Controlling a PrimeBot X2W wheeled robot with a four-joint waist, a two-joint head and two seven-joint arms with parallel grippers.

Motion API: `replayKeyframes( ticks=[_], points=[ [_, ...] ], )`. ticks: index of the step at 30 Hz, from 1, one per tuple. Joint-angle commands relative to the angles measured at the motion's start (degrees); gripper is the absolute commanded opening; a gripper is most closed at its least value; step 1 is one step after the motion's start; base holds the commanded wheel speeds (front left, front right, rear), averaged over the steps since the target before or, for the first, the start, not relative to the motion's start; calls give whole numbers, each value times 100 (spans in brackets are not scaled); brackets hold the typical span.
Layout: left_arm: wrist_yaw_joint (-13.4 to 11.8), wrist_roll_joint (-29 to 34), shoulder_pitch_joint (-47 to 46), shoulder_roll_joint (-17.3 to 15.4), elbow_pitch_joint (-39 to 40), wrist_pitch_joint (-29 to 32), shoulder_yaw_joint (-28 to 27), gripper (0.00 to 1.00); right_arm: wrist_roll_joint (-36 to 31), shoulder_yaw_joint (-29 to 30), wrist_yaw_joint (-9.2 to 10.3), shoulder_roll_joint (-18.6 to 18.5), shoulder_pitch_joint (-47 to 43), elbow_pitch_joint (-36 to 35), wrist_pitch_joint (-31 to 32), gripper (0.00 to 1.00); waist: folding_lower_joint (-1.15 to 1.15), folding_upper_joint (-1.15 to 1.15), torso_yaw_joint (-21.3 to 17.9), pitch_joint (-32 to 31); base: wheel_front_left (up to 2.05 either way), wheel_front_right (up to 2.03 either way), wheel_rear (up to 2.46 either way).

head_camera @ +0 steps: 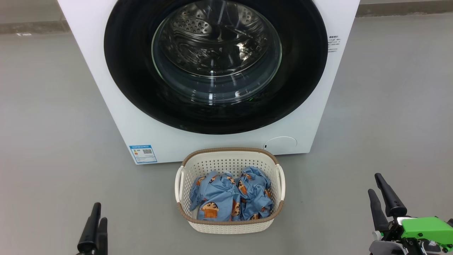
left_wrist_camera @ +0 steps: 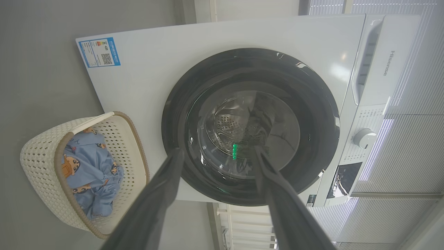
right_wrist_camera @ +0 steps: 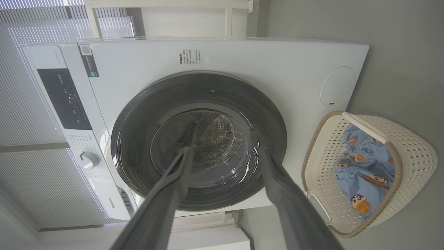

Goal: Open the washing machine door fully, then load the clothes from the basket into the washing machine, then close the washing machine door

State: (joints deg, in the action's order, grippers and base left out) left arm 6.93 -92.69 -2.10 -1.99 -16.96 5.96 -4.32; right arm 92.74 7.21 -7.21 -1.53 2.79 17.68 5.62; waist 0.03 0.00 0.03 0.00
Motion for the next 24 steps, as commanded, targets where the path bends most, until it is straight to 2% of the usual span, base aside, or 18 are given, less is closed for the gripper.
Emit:
replayKeyframes(
  ticks=[1, 5, 24],
  points=[
    [9, 10, -177, -36, 188, -36, -28, 100, 2, -52, -10, -53, 175, -178, -40, 100, 6, 0, 1, -2, 0, 0, 0],
    [11, 22, -195, -38, 247, -73, -21, 100, -16, -109, -10, -56, 204, -200, -115, 100, -2, 0, 3, 5, 0, 0, 0],
    [19, 308, -285, -118, 501, -345, 110, 100, -185, -364, -13, -69, 366, -366, -450, 100, -3, 0, 26, 3, 0, 0, 0]
  ],
)
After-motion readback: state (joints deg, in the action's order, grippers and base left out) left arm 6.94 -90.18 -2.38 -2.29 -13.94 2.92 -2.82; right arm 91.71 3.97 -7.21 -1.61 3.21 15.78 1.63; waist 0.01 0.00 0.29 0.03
